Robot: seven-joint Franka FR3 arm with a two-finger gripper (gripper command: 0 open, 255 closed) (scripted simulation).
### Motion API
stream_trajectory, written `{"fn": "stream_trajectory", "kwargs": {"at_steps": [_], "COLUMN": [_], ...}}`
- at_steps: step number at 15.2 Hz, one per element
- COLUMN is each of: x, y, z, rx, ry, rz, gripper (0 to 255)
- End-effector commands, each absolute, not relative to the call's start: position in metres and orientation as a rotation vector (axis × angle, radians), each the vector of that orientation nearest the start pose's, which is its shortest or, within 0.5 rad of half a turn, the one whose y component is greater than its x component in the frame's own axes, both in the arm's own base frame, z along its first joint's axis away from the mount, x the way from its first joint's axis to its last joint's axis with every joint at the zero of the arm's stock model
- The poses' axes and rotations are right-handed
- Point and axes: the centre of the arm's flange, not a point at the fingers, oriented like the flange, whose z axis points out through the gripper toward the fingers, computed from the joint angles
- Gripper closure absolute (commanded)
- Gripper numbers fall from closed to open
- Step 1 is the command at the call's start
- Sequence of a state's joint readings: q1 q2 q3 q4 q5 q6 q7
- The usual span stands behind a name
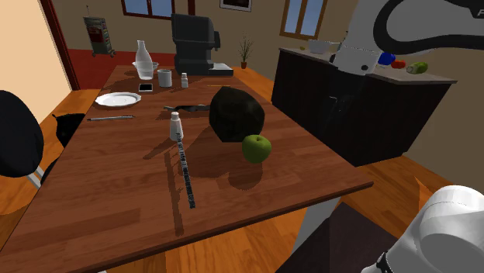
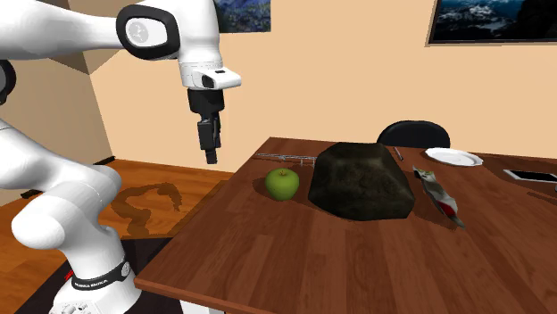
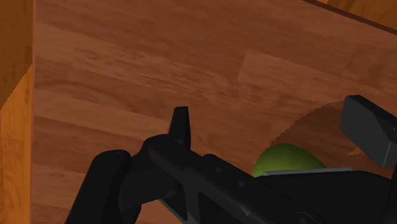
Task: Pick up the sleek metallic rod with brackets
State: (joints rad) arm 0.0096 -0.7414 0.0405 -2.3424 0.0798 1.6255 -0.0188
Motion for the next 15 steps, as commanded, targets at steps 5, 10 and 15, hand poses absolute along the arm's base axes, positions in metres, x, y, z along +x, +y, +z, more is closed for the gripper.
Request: {"fn": "stream_trajectory", "kwargs": {"at_steps": [5, 10, 15], "x": [0.346, 0.377, 0.412], "y": [0.074, 0.13, 0.184], "z": [0.574, 0.557, 0.539], "rx": [-3.094, -3.099, -3.102], "ry": [-0.013, 0.078, 0.169], "rz": [-0.042, -0.049, -0.056], "gripper": [0, 0, 0]}}
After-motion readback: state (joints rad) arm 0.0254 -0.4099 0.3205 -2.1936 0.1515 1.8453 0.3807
